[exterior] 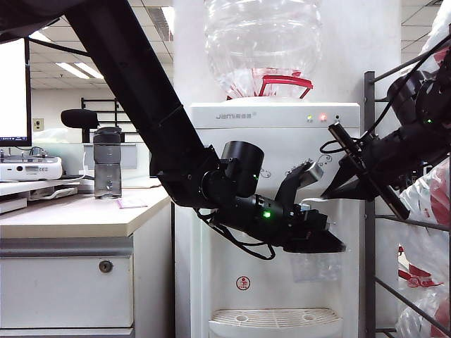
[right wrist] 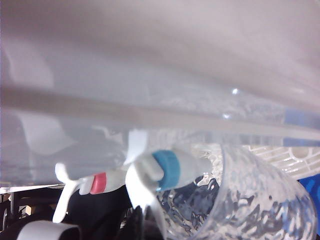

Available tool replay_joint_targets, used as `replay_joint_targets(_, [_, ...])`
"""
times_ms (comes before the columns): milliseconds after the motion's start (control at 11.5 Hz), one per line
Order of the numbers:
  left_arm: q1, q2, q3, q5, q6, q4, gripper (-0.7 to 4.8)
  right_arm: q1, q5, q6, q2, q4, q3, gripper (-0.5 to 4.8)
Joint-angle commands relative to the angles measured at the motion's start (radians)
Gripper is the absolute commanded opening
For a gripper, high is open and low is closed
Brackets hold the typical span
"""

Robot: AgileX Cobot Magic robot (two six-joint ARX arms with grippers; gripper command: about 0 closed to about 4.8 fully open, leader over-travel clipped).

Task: Pick up the plastic mug from the left desk, go to the cold water outlet of the water dispenser, press the vertical switch to get some water, then put the mug back on the desk.

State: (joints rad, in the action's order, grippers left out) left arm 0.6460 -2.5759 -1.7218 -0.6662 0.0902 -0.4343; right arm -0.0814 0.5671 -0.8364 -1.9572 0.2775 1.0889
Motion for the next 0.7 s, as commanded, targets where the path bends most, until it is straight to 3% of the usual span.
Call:
replay_joint_targets(87, [0.002,0.008,-0.003,-0.007,0.008,-0.024,-0.06,-0.014,-0.016,0.007,-0.024,0.014,0.004,-0.05])
replay_joint_targets(696, [0.002,0.008,-0.003,-0.007,0.007,-0.025,-0.06,-0.026,-0.015,0.007,-0.048,-0.023,0.021,-0.05])
